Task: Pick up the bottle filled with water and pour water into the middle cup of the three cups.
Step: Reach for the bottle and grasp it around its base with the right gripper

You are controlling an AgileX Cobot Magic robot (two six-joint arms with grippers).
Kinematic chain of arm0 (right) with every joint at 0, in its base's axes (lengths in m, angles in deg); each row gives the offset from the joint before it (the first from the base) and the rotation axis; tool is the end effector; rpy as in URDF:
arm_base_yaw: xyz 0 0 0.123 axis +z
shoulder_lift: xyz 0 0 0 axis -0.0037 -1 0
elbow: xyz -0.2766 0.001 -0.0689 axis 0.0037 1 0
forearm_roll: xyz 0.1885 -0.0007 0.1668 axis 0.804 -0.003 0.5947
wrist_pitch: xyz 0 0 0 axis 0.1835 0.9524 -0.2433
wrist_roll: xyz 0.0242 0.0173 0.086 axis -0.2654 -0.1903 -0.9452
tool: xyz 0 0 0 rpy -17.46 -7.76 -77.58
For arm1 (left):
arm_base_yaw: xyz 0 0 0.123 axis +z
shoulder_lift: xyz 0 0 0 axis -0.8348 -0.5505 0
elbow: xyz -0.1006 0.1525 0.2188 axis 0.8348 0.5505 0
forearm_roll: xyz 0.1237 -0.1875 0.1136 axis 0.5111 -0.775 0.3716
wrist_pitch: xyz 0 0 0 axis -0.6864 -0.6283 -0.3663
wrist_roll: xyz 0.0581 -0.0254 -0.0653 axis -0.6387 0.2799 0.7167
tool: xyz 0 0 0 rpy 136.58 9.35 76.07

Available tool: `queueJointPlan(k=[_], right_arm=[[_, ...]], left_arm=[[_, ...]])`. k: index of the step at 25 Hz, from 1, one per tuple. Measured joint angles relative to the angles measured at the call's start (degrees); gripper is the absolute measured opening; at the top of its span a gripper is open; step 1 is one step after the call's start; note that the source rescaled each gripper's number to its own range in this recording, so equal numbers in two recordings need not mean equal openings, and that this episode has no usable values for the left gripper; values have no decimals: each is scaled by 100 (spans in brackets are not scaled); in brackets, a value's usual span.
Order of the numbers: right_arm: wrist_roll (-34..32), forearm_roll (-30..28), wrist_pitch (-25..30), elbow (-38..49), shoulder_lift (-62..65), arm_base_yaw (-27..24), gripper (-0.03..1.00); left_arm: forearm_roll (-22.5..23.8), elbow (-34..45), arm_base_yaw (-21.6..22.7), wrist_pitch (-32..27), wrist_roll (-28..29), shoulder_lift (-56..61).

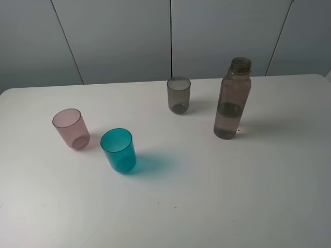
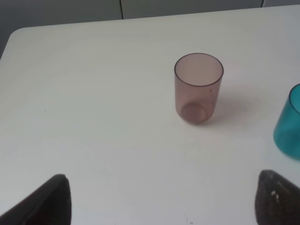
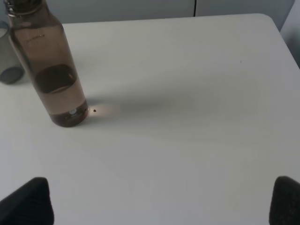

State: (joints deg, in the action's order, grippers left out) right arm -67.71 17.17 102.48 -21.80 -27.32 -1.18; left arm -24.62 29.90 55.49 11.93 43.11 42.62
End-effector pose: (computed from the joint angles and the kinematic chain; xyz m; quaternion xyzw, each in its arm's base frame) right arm 0.0032 -0.0007 0.2880 0.0219 0.8756 -0.0037 0.4825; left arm -0.0078 -0.0018 0.2785 0.0219 0.8543 -0.0092 0.5192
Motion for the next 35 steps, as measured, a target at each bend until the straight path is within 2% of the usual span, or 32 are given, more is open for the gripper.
queueJointPlan(k=[10,18,21,24,25,29,31,35], right_arm=[[0,0,-217,-1626,-2269,0,100],[98,472,-922,-1657,-3434,12,100],[145,560,-1458,-1286,-3605,413,100],[199,573,-2225,-772,-3670,1089,100],[199,573,-2628,-523,-3705,1386,100],[209,573,-3724,213,-3991,2109,100],[209,585,-4048,426,-4259,2303,100],[219,585,-4756,602,-4926,2367,100]], left_arm=[[0,0,0,0,0,0],[0,0,0,0,-23,0],[0,0,0,0,-23,0],[0,0,0,0,-23,0],[0,0,0,0,-23,0],[0,0,0,0,-12,0],[0,0,0,0,-12,0],[0,0,0,0,-12,0]])
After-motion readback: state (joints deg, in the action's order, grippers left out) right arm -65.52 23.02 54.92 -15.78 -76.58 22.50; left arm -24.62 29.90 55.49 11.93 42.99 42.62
